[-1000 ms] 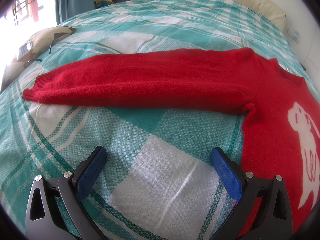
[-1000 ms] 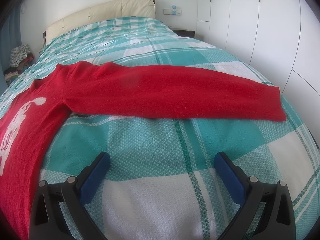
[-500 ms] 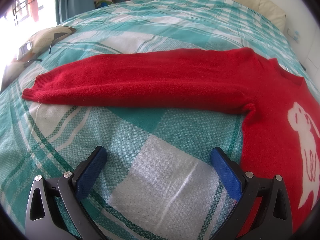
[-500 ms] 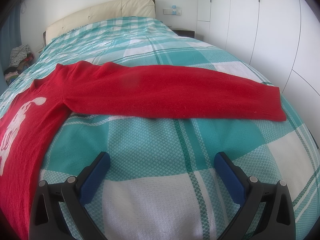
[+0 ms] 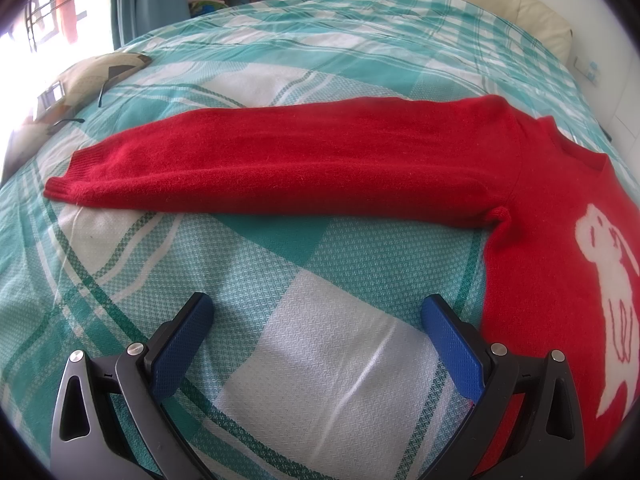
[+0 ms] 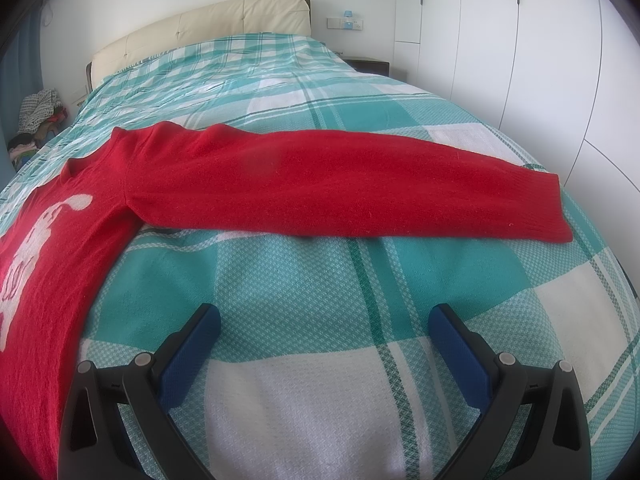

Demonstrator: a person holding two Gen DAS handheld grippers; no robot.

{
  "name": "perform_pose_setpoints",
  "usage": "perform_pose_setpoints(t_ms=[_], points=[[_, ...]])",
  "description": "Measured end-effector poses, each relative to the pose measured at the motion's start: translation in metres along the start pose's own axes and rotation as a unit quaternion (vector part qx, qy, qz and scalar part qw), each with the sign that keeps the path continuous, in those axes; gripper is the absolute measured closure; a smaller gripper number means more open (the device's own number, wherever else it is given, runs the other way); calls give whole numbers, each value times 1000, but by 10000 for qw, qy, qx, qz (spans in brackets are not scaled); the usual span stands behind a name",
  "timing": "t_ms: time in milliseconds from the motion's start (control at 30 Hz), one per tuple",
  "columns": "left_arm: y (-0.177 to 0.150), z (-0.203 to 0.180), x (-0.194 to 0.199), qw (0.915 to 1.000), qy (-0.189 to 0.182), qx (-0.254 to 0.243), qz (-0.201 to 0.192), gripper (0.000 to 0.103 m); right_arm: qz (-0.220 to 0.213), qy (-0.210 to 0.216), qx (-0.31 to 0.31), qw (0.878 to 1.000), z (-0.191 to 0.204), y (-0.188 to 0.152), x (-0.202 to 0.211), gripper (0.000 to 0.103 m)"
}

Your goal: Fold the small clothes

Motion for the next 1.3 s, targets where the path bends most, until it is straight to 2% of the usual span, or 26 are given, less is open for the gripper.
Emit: perform_pose_setpoints(t_ms=[533,900,1300], points=[[0,0,0,10000,2,0,2,0,12,-26,19,10000,0,-1,-1,0],[0,0,0,10000,4,1,2,0,103,-274,194,9994,3,-1,-5,1],[0,0,0,10000,5,2,2,0,114,-316,219,9992,2,-1,-6,1]])
Point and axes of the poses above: each gripper's, at about its wrist camera, not at the fingertips, and x roughly against the way its jaws point, z to its left, y to its top, the point moved 9 cm from there along -x, roughly the way its jaws point, and after that the axes turned 6 degrees about y, right-handed, at the moved point
